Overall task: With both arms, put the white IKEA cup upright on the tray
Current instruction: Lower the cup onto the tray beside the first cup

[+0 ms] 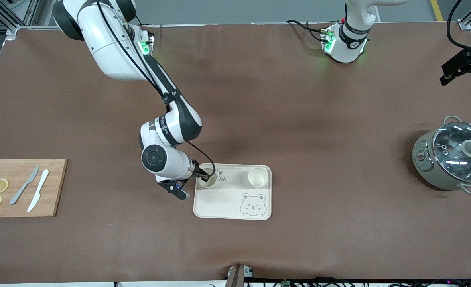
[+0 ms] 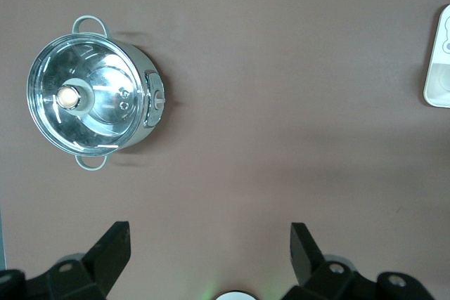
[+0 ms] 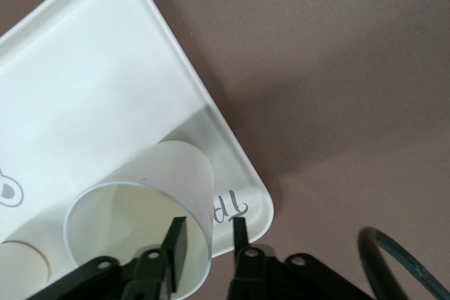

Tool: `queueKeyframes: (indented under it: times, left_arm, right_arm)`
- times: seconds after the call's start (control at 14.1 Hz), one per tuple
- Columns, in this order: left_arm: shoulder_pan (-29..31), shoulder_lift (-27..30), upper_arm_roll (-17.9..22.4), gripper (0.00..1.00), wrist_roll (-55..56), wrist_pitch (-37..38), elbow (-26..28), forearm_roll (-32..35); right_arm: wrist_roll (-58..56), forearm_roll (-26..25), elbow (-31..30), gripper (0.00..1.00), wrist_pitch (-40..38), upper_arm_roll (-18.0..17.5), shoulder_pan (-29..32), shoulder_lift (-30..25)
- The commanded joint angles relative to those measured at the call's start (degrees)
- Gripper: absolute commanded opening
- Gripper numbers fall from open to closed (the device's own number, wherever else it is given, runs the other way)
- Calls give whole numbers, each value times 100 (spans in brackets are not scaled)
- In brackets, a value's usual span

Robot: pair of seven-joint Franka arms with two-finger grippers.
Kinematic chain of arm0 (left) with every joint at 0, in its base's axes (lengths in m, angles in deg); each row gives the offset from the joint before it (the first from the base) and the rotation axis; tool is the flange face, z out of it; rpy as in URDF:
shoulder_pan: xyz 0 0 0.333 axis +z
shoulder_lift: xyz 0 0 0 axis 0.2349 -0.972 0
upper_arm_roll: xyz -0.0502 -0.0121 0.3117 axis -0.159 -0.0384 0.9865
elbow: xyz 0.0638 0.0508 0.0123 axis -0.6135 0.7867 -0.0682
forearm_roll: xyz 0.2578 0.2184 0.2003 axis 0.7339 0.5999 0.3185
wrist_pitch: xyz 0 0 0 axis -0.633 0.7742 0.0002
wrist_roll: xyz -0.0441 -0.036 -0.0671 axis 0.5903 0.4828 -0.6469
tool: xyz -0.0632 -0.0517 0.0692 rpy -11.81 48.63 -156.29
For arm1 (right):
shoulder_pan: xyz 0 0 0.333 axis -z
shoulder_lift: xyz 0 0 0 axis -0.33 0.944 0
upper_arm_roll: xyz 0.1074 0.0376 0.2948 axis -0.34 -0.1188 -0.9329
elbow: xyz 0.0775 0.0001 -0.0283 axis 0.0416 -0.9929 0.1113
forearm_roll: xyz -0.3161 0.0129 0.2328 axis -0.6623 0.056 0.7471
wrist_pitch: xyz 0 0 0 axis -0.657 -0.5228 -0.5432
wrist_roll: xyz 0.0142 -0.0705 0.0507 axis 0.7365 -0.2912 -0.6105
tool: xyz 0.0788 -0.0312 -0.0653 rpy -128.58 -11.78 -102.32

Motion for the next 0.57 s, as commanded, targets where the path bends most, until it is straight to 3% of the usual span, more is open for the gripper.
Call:
queueKeyframes:
  times: [0.0, 0.5]
  left_arm:
    - [-29, 100, 50, 100, -63, -48, 44, -91]
    - [-82, 21, -11, 100, -107, -136, 44, -91]
  right_arm:
    - [20, 25, -37, 100, -87, 80, -27, -78]
    - [-50, 244, 560, 100, -1211, 10, 526, -298]
